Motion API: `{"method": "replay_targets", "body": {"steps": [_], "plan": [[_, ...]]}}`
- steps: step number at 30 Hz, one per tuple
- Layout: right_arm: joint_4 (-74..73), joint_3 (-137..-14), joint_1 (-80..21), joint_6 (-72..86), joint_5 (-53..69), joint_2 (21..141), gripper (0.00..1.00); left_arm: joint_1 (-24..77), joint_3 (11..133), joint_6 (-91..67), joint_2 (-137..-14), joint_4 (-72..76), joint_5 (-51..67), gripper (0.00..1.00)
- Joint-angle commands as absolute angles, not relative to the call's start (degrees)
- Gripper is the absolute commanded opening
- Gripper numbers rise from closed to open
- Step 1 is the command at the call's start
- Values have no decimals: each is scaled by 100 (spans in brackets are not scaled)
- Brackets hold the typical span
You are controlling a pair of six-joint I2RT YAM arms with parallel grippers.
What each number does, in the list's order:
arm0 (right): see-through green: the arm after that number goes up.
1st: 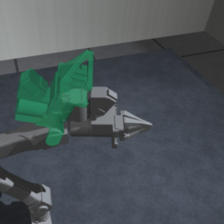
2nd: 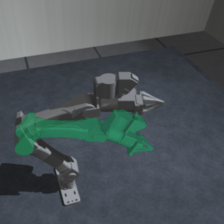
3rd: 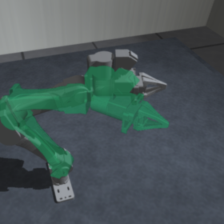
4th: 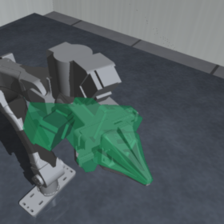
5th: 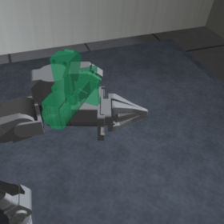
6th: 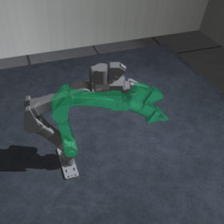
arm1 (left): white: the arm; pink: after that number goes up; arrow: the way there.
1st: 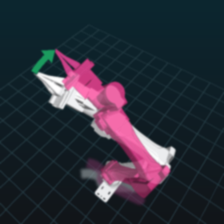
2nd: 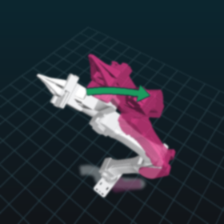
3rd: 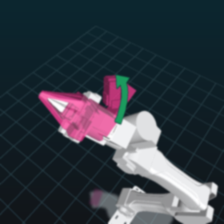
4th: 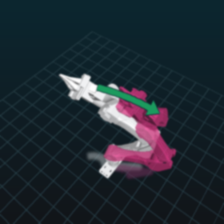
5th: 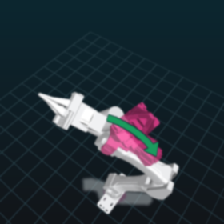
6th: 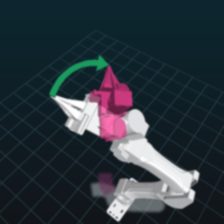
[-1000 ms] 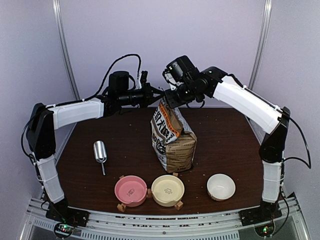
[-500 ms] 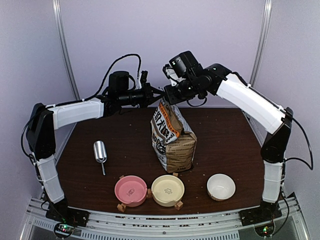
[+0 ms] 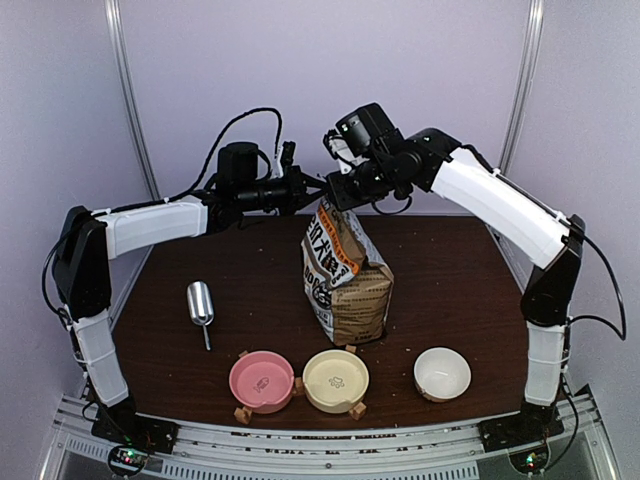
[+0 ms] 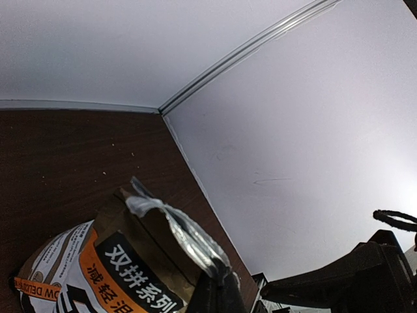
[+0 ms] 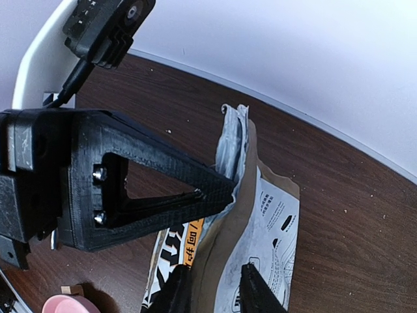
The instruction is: Serve the pet food
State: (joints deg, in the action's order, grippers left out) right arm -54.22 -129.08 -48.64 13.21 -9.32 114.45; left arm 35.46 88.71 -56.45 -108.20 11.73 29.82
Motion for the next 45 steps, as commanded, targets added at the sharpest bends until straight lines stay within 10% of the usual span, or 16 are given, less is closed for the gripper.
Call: {"method": "replay_targets", "body": {"steps": [1,34,45], "plan": [[-5444,-13052,-4896,1258,-1171,11570,25,3532,8843,-5517,-10555,1300,2890,0],[-5655,-13096,-4904,1090,-1907,11951,17,3531,8907,-5502,-10564,1257,2886,0],[-5664,-13088,-4913,1182,-2583,11930,0,3531,8913,-5486,-10598,1278,2889,0]]}}
